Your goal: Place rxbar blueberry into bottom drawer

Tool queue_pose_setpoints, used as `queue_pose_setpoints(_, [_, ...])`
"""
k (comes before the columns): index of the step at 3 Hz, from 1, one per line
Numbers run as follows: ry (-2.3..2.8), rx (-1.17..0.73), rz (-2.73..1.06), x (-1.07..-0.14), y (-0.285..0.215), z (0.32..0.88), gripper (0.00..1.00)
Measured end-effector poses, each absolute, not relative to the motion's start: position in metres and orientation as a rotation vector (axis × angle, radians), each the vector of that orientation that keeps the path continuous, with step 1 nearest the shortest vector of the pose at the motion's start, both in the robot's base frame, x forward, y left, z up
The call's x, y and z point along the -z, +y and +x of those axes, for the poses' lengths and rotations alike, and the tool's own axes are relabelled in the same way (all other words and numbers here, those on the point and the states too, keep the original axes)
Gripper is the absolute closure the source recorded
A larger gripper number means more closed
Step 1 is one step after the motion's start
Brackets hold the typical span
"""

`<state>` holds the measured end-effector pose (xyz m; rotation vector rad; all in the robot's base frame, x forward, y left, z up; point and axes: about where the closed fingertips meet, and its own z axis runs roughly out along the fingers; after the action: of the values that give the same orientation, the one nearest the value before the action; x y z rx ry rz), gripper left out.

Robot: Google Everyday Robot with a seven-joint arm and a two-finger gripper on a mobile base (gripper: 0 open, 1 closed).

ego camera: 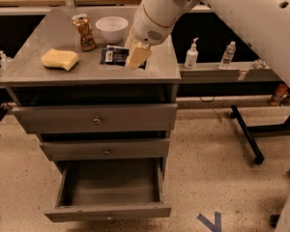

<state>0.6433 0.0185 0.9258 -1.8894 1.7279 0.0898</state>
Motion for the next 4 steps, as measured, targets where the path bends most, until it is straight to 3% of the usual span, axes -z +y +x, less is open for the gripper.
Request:
queue_pose_setpoints(1, [1.722, -0.199, -1.861, -0.904, 0.027, 0.637, 1.00])
queue_pose_setpoints(3, [1.611, -0.574, -1.718, -0.762, 0.058, 0.568, 1.00])
queue_pose_setpoints(4, [1.598, -0.605, -1.711, -0.726, 0.075, 0.550, 1.00])
